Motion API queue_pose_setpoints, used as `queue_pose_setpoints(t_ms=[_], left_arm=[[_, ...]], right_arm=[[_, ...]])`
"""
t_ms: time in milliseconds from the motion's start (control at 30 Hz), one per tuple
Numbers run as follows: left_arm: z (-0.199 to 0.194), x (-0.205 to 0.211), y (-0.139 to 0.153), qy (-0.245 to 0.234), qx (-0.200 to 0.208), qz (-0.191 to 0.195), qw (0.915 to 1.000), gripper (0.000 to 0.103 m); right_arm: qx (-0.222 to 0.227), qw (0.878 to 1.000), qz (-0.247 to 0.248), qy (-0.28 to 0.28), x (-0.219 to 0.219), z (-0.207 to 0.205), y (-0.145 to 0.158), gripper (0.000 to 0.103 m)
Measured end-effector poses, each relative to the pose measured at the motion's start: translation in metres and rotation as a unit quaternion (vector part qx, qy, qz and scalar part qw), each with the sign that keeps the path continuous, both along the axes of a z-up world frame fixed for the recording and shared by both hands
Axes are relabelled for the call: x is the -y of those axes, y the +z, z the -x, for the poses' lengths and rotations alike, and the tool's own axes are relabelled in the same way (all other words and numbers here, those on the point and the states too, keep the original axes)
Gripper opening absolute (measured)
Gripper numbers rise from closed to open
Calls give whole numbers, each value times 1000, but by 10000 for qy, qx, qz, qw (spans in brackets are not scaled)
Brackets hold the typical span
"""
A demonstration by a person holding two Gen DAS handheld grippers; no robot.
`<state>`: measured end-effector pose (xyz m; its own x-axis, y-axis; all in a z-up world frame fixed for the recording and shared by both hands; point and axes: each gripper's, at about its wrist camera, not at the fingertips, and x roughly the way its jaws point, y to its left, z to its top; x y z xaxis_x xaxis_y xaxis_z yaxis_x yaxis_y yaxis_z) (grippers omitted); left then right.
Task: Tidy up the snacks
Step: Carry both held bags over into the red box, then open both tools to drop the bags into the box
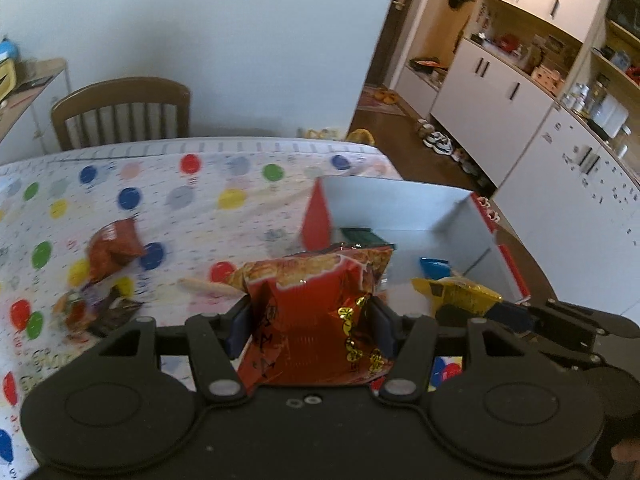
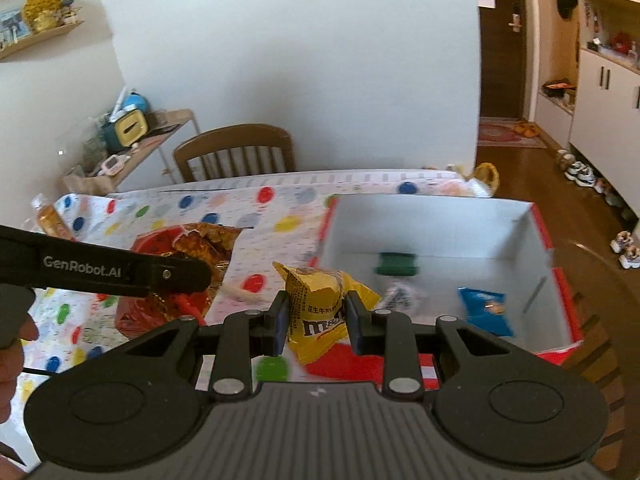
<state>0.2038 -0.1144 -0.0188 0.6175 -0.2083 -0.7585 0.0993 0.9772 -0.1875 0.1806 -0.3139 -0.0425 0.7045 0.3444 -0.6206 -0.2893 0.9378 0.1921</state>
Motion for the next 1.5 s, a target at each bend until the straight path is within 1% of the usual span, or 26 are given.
queue_pose_setpoints(t_ms=[333, 533, 633, 867, 1000, 1167, 1300, 1500], left_arm=[[-30, 74, -10, -309, -138, -202, 9992, 58], [-55, 106, -17, -278, -216, -375, 9987, 58], [-67, 118, -23, -242, -259, -487, 9982, 58], [-96, 141, -46, -211, -451, -819, 9954, 58], [-110, 154, -63, -346, -592, -872, 9938, 58], [-120, 164, -83, -449, -810, -827, 9923, 58], [-126, 172, -96, -530, -921, -975, 9895, 58], [-133, 174, -110, -583, -1088, -1079, 9865, 58]], right_arm=[[-65, 9990, 259, -368, 75, -38, -18, 28], [-233, 9981, 305, -477, 105, -68, -33, 28], [-355, 9979, 350, -419, 115, -85, -42, 29], [-485, 9969, 559, -268, 122, -130, -60, 29], [-661, 9959, 592, -203, 121, -152, -71, 29], [-789, 9941, 720, -186, 116, -169, -87, 29], [-946, 9925, 760, -143, 112, -180, -99, 29], [-1018, 9906, 906, -57, 102, -188, -111, 29]])
